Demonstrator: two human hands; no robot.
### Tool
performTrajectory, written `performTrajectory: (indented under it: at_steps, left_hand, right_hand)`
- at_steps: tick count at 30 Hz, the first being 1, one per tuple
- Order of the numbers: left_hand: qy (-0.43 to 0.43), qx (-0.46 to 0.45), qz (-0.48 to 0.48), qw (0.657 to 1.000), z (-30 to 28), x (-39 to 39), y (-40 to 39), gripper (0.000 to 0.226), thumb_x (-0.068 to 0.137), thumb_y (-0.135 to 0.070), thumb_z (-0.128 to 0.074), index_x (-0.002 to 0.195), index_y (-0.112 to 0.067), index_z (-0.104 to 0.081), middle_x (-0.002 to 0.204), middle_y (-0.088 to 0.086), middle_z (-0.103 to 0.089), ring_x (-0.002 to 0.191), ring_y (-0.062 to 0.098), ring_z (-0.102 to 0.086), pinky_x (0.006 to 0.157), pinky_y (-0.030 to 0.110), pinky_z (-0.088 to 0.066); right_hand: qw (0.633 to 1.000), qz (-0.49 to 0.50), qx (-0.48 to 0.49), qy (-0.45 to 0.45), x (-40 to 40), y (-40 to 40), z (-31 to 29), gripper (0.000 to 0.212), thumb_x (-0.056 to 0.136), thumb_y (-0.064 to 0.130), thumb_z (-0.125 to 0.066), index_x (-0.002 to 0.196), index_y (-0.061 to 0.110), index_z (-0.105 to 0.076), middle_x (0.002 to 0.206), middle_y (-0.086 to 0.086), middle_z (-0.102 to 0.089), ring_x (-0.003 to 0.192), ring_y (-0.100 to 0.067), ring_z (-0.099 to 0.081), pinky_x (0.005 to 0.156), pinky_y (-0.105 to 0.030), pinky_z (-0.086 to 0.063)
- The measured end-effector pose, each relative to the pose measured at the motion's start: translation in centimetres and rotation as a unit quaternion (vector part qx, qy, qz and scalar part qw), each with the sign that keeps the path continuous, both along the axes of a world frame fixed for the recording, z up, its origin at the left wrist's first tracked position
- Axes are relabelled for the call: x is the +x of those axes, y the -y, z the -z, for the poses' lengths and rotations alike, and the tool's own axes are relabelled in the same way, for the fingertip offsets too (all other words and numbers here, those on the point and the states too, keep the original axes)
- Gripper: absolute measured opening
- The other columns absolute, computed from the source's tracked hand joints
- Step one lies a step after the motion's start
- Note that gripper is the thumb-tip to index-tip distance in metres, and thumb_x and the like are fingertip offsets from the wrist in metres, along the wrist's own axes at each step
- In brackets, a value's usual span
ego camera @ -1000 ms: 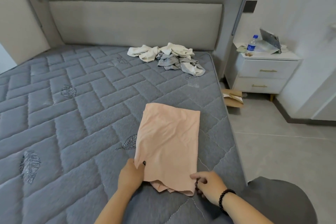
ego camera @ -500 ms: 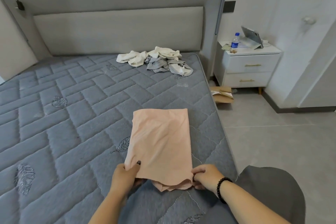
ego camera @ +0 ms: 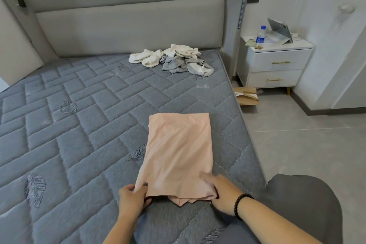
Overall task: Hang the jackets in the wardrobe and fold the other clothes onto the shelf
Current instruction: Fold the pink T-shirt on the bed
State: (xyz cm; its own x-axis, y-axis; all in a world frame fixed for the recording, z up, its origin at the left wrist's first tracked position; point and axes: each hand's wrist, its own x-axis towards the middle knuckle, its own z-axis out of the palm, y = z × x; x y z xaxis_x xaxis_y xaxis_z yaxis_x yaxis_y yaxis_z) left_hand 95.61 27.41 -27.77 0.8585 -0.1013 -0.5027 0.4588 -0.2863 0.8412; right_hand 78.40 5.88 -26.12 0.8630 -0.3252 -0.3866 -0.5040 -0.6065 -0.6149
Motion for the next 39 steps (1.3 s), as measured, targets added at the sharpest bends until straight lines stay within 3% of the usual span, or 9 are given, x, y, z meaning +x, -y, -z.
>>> performTrajectory:
  at_steps: [3,8,14,16,19,25,28,33,39]
  left_hand:
    - [0.025,0.015,-0.008,1.0,-0.3,-0.6,-0.1,0.023,0.091,-0.019,-0.064,0.103,-0.018,-0.045,0.095,0.012,-0.06,0.076,0.024,-0.066,0.054,0.03,-0.055]
    - [0.063,0.04,0.11,0.991,-0.7,-0.7,-0.8,0.011,0.093,-0.012,-0.058,0.103,-0.017,-0.055,0.098,0.014,-0.067,0.07,0.023,-0.067,0.055,0.028,-0.055]
    - [-0.058,0.016,0.286,0.956,-3.3,-0.5,-2.3,0.081,0.087,-0.003,-0.064,0.148,-0.031,-0.018,0.068,0.016,-0.069,0.054,0.023,-0.062,0.046,0.028,-0.048]
    - [-0.095,-0.01,0.343,0.934,-4.3,-0.4,-2.8,0.104,0.087,-0.004,-0.063,0.147,-0.052,0.008,0.072,0.019,-0.068,0.054,0.022,-0.059,0.047,0.028,-0.046]
    - [-0.088,-0.09,0.319,0.939,-5.9,0.3,-3.0,0.102,0.088,-0.006,-0.064,0.138,-0.064,0.003,0.069,0.019,-0.061,0.053,0.021,-0.052,0.046,0.027,-0.041]
    - [-0.1,-0.18,0.222,0.953,-8.6,3.2,1.0,0.029,0.094,-0.006,-0.054,0.118,-0.012,-0.07,0.07,0.01,-0.062,0.053,0.011,-0.057,0.049,0.02,-0.049]
    - [-0.153,-0.234,0.12,0.953,-9.4,5.7,3.8,0.022,0.094,-0.005,-0.051,0.103,-0.003,-0.071,0.067,0.006,-0.067,0.049,0.006,-0.061,0.046,0.016,-0.052]
    - [-0.177,-0.245,0.069,0.951,-10.9,10.6,8.5,0.022,0.096,-0.005,-0.047,0.087,0.002,-0.066,0.06,0.005,-0.068,0.043,0.006,-0.06,0.042,0.015,-0.051]
    - [-0.161,-0.33,-0.019,0.93,-10.2,14.8,12.8,0.024,0.095,-0.017,-0.053,0.078,-0.004,-0.066,0.087,0.01,-0.074,0.07,0.014,-0.07,0.052,0.021,-0.055]
  right_hand:
    - [0.982,-0.109,-0.155,-0.018,0.3,-1.1,0.3,0.055,0.086,0.006,-0.05,0.138,0.022,-0.04,0.121,0.002,-0.031,0.112,-0.02,-0.042,0.085,-0.026,-0.038]
    - [0.968,-0.065,-0.236,-0.049,0.7,-1.1,-1.4,0.038,0.087,0.012,-0.041,0.121,0.013,-0.059,0.122,-0.004,-0.046,0.115,-0.024,-0.045,0.088,-0.03,-0.043]
    - [0.991,0.095,-0.039,-0.088,-0.8,1.0,-3.5,0.021,0.085,0.006,-0.044,0.065,0.011,-0.049,0.071,-0.003,-0.052,0.064,-0.016,-0.049,0.056,-0.02,-0.04]
    - [0.985,0.14,0.047,-0.095,-1.5,2.0,-4.1,0.018,0.084,0.003,-0.049,0.068,0.01,-0.055,0.067,-0.006,-0.055,0.059,-0.019,-0.051,0.056,-0.024,-0.043]
    - [0.965,0.233,0.121,-0.005,-2.1,3.1,-5.1,0.015,0.077,0.001,-0.057,0.063,0.007,-0.057,0.064,-0.009,-0.053,0.057,-0.02,-0.05,0.057,-0.028,-0.041]
    - [0.97,0.196,0.022,0.142,0.7,5.5,-6.8,0.012,0.087,0.003,-0.056,0.089,-0.002,-0.067,0.102,-0.007,-0.057,0.094,-0.012,-0.048,0.075,-0.026,-0.037]
    - [0.962,0.211,0.022,0.173,3.0,6.8,-7.6,0.015,0.094,0.014,-0.053,0.082,0.019,-0.061,0.075,0.003,-0.058,0.069,-0.012,-0.05,0.058,-0.025,-0.036]
    - [0.933,0.278,-0.004,0.23,8.9,9.6,-7.6,0.018,0.092,0.023,-0.056,0.086,0.007,-0.061,0.074,-0.005,-0.06,0.068,-0.017,-0.049,0.052,-0.025,-0.034]
    - [0.829,0.438,0.247,0.244,15.1,12.9,-5.8,0.07,0.085,0.032,-0.067,0.143,0.017,-0.032,0.114,0.004,-0.058,0.101,-0.013,-0.057,0.092,-0.033,-0.044]
